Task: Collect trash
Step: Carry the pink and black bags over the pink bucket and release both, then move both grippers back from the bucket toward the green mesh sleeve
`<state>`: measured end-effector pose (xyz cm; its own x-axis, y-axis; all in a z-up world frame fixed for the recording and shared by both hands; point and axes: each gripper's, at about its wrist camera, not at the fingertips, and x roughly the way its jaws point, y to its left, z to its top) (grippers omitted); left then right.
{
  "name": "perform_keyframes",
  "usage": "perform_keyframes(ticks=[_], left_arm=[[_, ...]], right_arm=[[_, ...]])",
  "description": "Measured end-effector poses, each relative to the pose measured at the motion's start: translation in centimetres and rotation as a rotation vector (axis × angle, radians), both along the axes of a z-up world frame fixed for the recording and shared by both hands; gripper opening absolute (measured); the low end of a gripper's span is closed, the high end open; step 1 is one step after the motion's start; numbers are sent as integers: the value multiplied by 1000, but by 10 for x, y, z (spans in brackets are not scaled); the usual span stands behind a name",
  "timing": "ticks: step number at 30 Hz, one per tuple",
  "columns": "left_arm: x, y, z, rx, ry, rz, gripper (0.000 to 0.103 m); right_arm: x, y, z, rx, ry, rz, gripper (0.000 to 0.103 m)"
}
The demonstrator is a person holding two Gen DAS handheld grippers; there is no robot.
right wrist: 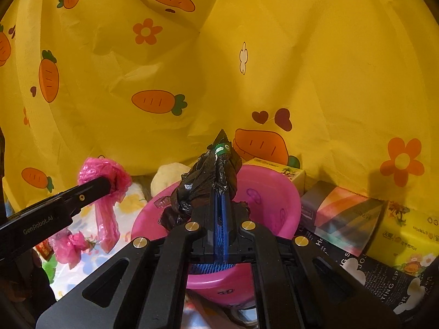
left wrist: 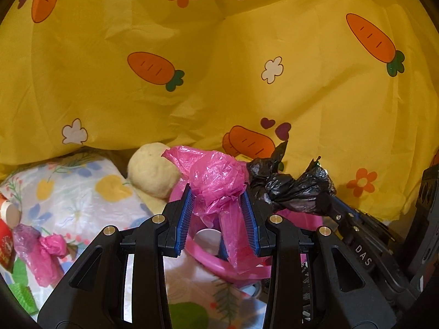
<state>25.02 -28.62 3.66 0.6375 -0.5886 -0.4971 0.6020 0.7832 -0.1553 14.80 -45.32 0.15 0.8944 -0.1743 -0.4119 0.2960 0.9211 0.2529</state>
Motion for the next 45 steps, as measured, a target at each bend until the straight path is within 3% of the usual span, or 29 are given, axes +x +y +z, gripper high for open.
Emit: perform_keyframes(ticks=[17,18,19,20,21,22,26,31,45], left_arm=[[31,-27,-40,39,106,-17,37],[32,-28,-41,40,109,-22,41],[32,-28,-42,45,107,-24,45],[32,-28,-43,47,100,-26,58],[31,-26,-43,47,88,-14,71],[30,-24,-43,41,77,0,76],[32,-12,-42,8,87,31,94],[28,2,-41,4,81,55,95],[3,58,-38,-4,46,180,96]], right_arm=[[21,-10,-12,18,40,-5,4],[22,-10,-13,23,42,-2,7],[23,-11,-14,28,43,-2,19],[23,-12,-15,32,40,-3,27],[21,-13,-15,34,33,-12,46],[19,-15,-15,36,23,-22,56],[15,-18,-15,53,22,-45,63],[10,-12,-11,25,15,-56,77],[4,22,-8,-61,33,-52,85]])
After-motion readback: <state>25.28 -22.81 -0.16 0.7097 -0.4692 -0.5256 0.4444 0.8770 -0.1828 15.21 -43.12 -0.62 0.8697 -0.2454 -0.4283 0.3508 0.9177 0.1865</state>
